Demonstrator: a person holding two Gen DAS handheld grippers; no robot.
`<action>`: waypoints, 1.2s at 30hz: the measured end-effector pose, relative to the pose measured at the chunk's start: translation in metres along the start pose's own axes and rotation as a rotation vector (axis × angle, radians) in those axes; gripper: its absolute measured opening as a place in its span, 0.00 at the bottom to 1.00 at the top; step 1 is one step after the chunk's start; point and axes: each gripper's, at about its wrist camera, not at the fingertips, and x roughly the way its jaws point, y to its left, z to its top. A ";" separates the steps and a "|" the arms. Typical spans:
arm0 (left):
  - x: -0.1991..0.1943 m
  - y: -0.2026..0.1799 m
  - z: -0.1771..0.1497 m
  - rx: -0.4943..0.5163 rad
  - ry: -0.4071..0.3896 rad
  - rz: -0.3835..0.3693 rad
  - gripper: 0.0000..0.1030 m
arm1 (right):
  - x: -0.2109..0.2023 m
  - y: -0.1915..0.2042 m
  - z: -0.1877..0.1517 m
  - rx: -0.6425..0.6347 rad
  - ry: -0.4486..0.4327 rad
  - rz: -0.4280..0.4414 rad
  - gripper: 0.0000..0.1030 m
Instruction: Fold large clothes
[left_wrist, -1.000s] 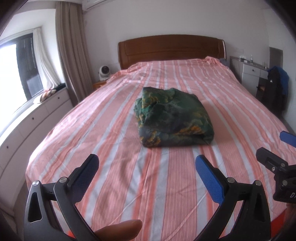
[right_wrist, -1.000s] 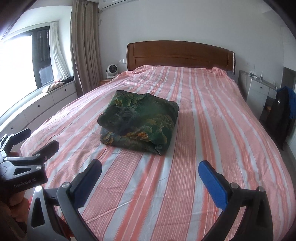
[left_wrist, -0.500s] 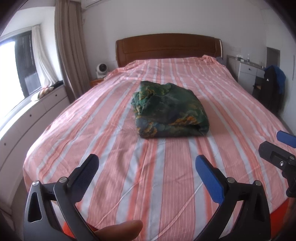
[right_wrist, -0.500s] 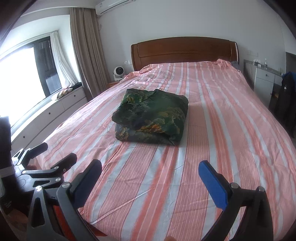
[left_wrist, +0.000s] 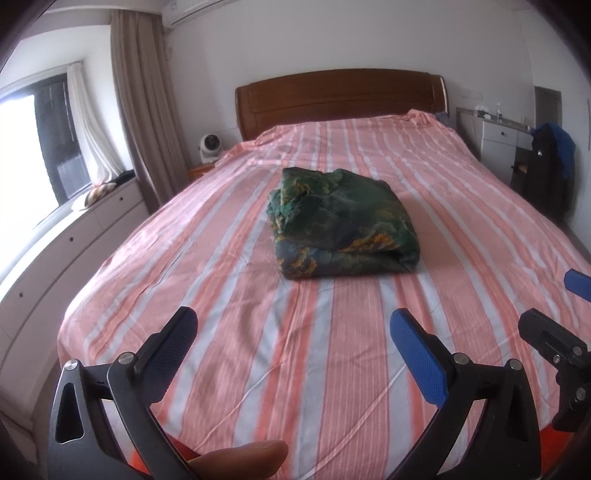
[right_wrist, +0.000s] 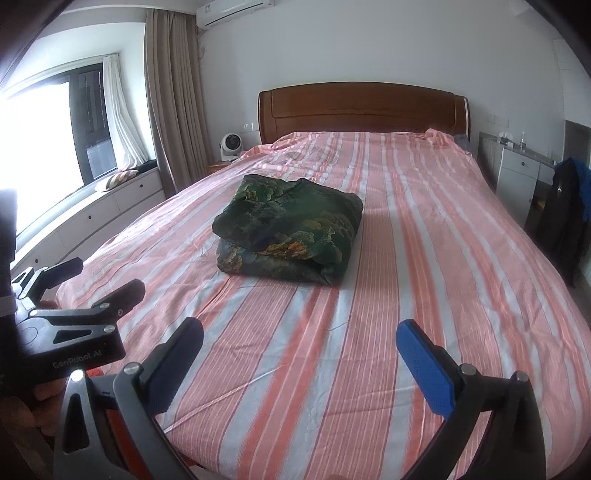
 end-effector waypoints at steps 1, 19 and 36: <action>0.001 0.000 -0.001 -0.002 0.004 0.004 1.00 | 0.000 0.001 -0.001 -0.001 0.001 -0.003 1.00; 0.004 0.002 -0.008 0.018 0.106 -0.062 1.00 | 0.010 0.008 -0.001 0.021 0.111 -0.052 1.00; -0.022 -0.006 0.006 0.203 0.066 -0.090 1.00 | -0.016 -0.007 -0.007 -0.105 0.221 -0.107 1.00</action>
